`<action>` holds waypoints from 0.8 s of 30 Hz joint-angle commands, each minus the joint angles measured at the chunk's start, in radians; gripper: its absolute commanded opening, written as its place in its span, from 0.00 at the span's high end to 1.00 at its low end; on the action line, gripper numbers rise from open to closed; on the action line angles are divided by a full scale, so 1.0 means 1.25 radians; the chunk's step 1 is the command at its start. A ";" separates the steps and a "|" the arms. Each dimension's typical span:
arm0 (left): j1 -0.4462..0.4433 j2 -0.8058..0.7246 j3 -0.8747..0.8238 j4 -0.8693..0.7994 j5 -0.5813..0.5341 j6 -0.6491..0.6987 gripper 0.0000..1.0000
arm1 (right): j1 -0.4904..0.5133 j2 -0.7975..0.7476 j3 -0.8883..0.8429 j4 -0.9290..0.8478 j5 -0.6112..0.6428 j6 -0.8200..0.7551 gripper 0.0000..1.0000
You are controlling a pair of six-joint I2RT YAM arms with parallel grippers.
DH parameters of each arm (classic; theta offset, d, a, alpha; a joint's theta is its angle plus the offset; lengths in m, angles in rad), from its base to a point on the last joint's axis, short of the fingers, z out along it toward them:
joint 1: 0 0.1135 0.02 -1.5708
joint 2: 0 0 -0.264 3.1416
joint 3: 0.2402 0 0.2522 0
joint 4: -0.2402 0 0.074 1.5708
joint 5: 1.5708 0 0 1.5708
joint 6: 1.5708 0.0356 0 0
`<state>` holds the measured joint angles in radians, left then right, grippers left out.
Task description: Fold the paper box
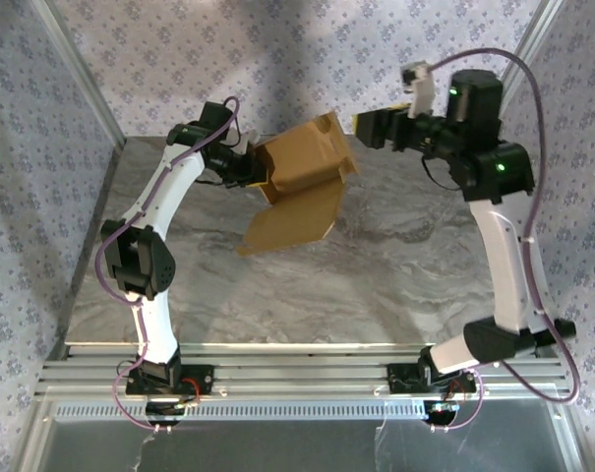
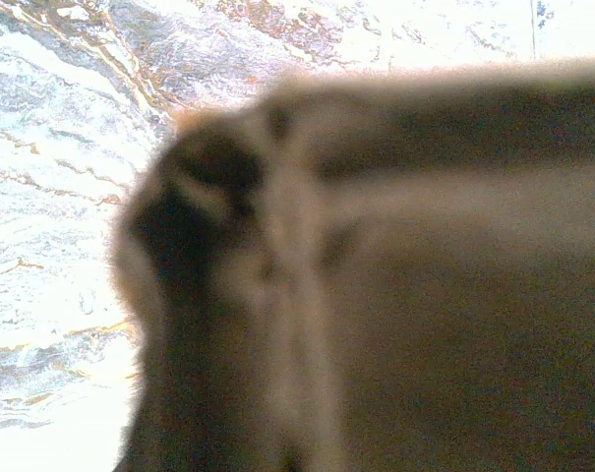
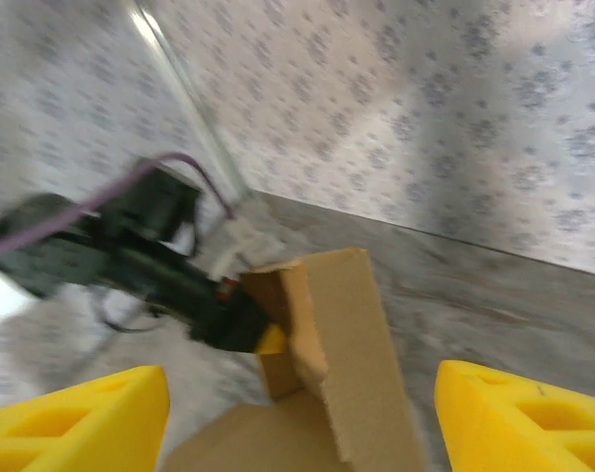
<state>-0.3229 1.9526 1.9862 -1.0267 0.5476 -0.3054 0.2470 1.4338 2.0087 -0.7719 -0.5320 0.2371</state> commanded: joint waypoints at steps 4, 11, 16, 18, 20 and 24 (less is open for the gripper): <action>-0.004 -0.002 -0.005 -0.018 0.030 0.049 1.00 | -0.116 0.027 -0.159 0.214 -0.368 0.221 0.36; -0.004 0.001 -0.005 -0.030 0.064 0.071 1.00 | -0.121 0.109 -0.178 0.169 -0.408 0.130 0.35; -0.004 0.005 -0.001 -0.036 0.069 0.074 1.00 | -0.109 0.135 -0.177 0.164 -0.438 0.112 0.35; -0.003 0.005 -0.001 -0.037 0.069 0.075 1.00 | -0.092 0.140 -0.176 0.142 -0.436 0.091 0.35; -0.003 0.007 0.001 -0.038 0.068 0.074 1.00 | -0.083 0.140 -0.180 0.140 -0.432 0.079 0.35; -0.004 0.010 0.005 -0.038 0.068 0.072 1.00 | -0.073 0.140 -0.181 0.098 -0.403 0.054 0.37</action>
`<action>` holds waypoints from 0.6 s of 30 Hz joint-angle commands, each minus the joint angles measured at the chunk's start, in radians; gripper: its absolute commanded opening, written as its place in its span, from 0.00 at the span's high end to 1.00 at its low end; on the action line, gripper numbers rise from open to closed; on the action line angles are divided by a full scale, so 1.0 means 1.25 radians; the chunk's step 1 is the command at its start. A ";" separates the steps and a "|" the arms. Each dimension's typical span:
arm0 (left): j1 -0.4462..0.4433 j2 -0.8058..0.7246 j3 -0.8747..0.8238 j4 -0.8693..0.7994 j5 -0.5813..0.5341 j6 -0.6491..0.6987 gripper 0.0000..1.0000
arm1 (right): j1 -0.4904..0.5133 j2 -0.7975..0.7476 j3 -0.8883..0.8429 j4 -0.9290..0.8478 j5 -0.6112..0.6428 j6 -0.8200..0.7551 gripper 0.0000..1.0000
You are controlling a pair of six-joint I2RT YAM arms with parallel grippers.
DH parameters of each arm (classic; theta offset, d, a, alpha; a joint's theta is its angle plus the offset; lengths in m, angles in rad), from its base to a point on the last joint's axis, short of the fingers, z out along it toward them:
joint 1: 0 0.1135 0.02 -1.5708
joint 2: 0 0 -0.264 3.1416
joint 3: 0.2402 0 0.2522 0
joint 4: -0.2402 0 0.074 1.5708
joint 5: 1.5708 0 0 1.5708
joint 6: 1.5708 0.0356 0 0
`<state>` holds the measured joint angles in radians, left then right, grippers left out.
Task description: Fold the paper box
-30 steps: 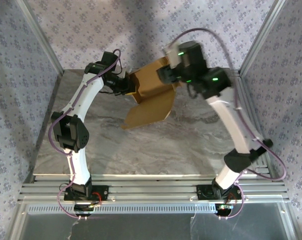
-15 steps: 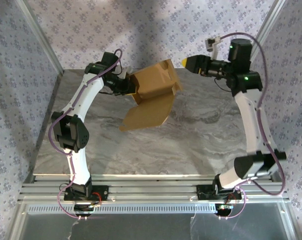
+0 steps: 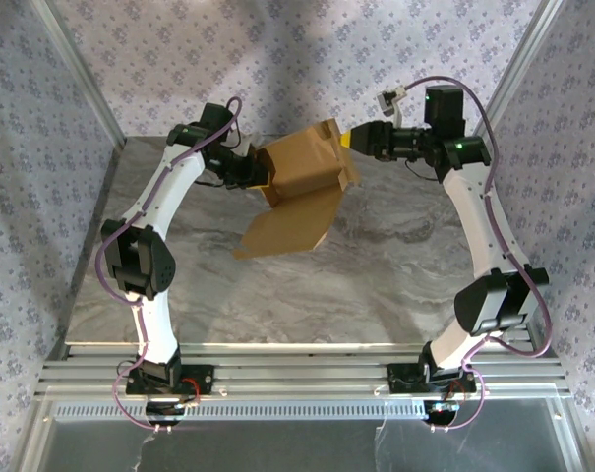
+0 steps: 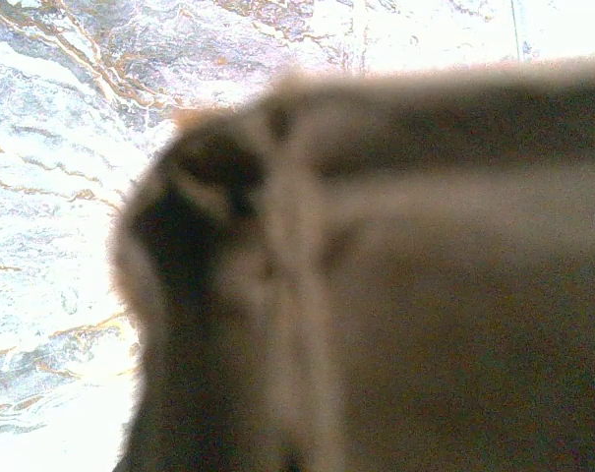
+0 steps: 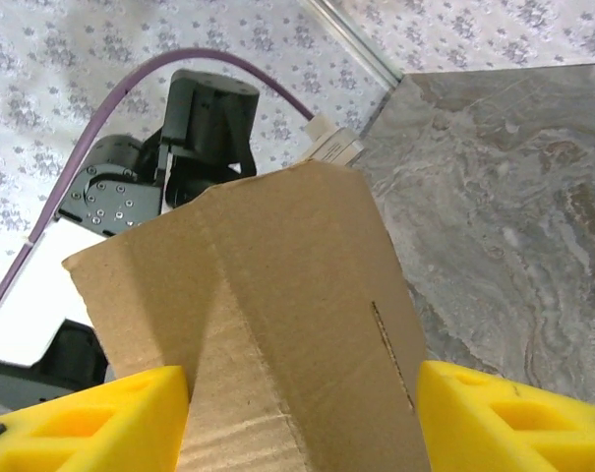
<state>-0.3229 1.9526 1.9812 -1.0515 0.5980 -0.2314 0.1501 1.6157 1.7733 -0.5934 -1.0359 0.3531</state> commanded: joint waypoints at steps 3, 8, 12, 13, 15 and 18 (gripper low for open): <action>-0.004 0.010 0.015 -0.022 0.027 0.011 1.00 | 0.011 0.002 0.018 -0.061 0.017 -0.053 0.39; -0.004 0.010 0.023 -0.028 0.027 0.011 1.00 | 0.047 0.023 0.077 -0.155 0.096 -0.127 0.36; -0.004 0.006 0.024 -0.028 0.027 0.011 1.00 | 0.069 0.033 0.102 -0.190 0.159 -0.161 0.35; -0.004 0.005 0.023 -0.028 0.027 0.011 1.00 | 0.072 0.038 0.107 -0.194 0.163 -0.165 0.35; -0.005 0.004 0.023 -0.029 0.029 0.013 1.00 | 0.079 0.050 0.119 -0.201 0.173 -0.172 0.35; -0.005 0.002 0.024 -0.029 0.030 0.012 1.00 | 0.093 0.063 0.140 -0.213 0.197 -0.177 0.35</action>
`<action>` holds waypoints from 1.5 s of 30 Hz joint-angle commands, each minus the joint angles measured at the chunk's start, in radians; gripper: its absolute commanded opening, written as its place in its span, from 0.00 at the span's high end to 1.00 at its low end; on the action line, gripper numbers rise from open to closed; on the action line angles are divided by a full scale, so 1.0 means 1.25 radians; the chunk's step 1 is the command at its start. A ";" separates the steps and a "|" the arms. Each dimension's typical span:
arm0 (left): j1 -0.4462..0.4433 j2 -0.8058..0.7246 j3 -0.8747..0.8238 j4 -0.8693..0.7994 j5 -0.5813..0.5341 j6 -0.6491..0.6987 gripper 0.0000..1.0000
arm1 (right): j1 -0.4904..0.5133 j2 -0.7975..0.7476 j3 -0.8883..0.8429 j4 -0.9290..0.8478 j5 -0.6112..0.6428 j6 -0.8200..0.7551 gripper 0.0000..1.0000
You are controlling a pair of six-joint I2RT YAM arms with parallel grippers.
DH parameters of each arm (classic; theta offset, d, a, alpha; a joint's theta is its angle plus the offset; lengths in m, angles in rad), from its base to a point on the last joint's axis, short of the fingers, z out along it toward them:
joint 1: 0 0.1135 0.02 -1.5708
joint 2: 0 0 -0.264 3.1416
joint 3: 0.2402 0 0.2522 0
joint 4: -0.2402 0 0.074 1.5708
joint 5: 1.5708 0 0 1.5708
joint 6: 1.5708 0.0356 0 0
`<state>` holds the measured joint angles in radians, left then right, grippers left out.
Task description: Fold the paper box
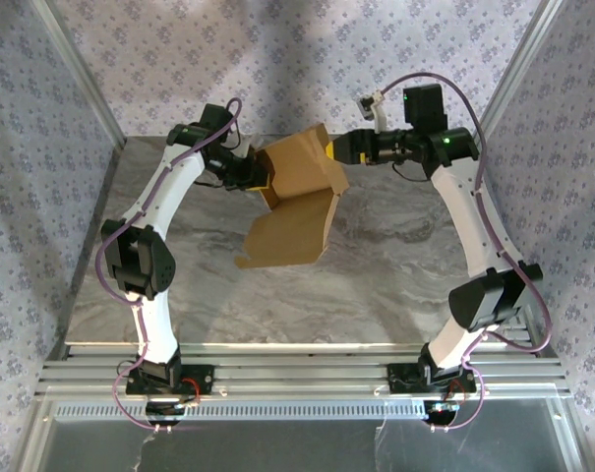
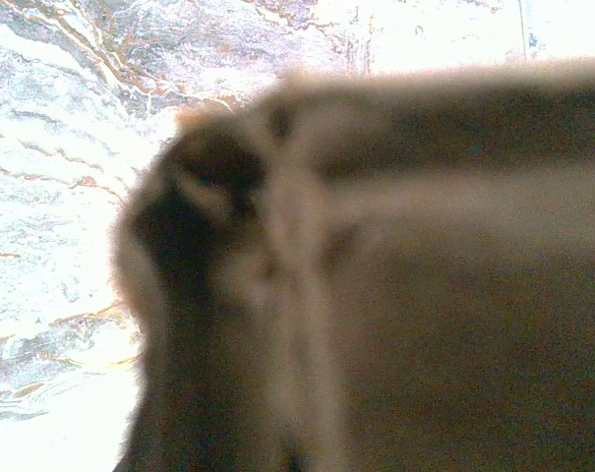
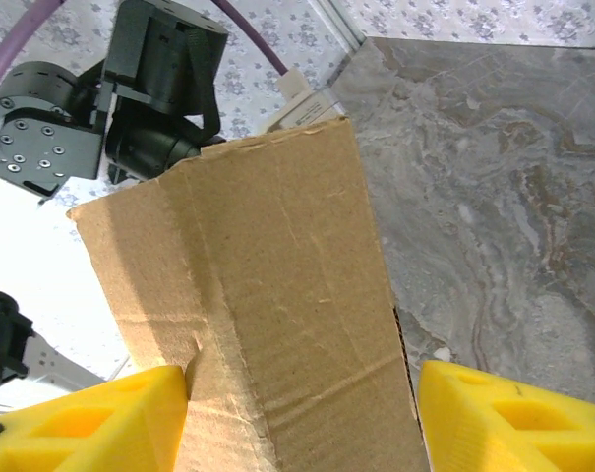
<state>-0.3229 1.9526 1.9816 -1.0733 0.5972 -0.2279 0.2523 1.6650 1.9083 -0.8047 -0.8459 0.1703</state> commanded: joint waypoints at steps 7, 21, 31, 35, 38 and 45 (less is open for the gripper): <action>-0.006 0.000 0.025 -0.010 0.032 0.009 1.00 | 0.036 0.031 0.056 -0.069 0.124 -0.062 0.30; -0.006 -0.007 0.028 -0.008 0.037 0.020 1.00 | 0.042 0.044 0.090 -0.109 0.234 -0.132 0.25; -0.007 -0.014 0.035 0.002 0.044 0.020 1.00 | 0.036 0.078 0.099 -0.097 0.140 -0.120 0.24; -0.008 -0.019 0.035 0.008 0.044 0.019 1.00 | 0.036 0.089 0.099 -0.095 0.125 -0.118 0.26; -0.008 -0.023 0.037 0.009 0.044 0.018 1.00 | 0.036 0.095 0.099 -0.095 0.123 -0.118 0.29; -0.008 -0.027 0.036 0.011 0.043 0.014 1.00 | 0.046 0.100 0.109 -0.109 0.173 -0.127 0.30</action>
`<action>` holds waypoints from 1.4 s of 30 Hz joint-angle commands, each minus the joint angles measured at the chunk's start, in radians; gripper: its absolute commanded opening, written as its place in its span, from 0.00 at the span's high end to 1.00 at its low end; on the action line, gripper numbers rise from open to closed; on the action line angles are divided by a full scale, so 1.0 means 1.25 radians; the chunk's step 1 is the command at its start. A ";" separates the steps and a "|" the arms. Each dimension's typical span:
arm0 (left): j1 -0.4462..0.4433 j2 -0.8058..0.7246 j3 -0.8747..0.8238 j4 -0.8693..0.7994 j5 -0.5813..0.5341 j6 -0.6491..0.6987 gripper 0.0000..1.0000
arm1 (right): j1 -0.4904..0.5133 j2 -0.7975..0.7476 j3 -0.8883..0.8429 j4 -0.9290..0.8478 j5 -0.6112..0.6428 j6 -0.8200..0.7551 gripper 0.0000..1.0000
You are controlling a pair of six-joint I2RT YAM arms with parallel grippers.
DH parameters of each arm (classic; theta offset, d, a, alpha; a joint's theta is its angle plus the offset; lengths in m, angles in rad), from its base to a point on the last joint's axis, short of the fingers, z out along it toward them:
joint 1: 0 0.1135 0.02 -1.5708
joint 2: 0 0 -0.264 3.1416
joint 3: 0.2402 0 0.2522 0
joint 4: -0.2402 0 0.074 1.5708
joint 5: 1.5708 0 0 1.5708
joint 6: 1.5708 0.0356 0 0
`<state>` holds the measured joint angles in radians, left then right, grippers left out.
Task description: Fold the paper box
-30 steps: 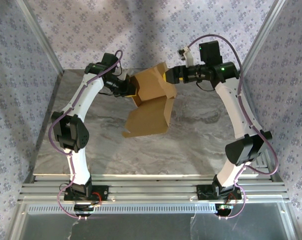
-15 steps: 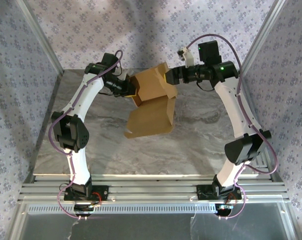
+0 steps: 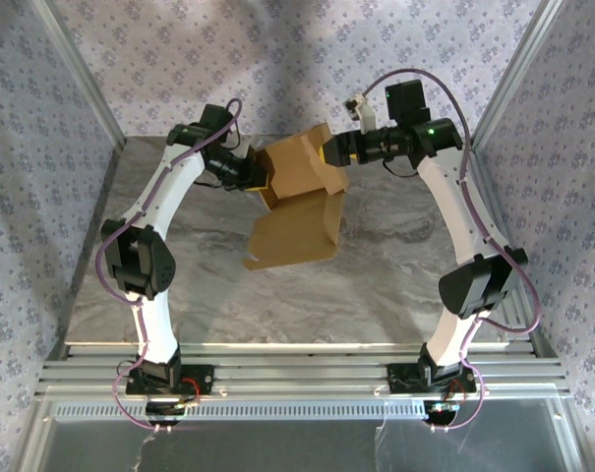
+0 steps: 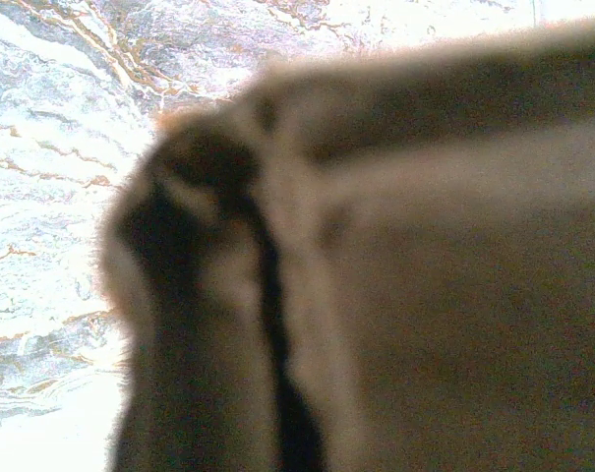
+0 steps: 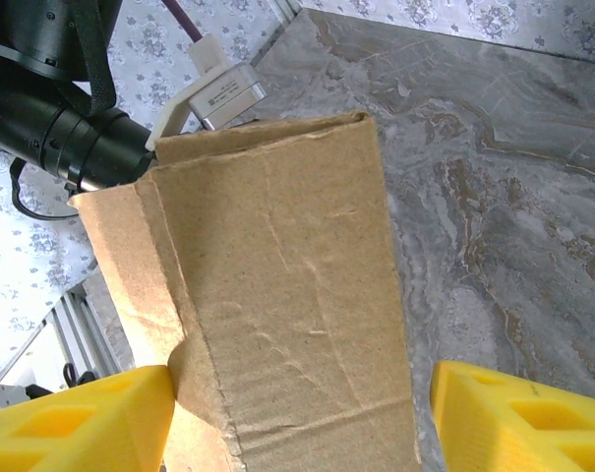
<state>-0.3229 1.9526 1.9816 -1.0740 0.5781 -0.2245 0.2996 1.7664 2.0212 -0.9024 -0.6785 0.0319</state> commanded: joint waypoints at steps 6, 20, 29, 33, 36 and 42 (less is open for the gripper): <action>-0.008 -0.027 0.038 0.014 0.059 0.007 1.00 | 0.028 0.018 0.026 -0.048 0.119 -0.033 0.35; -0.009 -0.030 0.043 0.009 0.053 0.002 1.00 | 0.084 0.010 0.038 -0.059 0.330 -0.056 0.54; -0.021 -0.020 0.057 -0.008 0.002 -0.033 1.00 | 0.135 -0.015 0.035 -0.060 0.584 -0.065 0.52; -0.045 -0.003 0.086 -0.042 -0.053 -0.047 1.00 | 0.165 -0.025 0.030 -0.050 0.746 -0.075 0.49; -0.058 0.012 0.107 -0.063 -0.083 -0.050 1.00 | 0.175 -0.028 0.037 -0.045 0.794 -0.082 0.54; -0.076 0.033 0.151 -0.097 -0.126 -0.063 1.00 | 0.198 -0.021 0.048 -0.043 0.847 -0.097 0.70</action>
<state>-0.4084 1.9682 2.1273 -1.1248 0.4454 -0.3008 0.5385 1.7611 2.0506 -0.9581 0.2714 -0.0746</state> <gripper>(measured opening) 0.075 0.317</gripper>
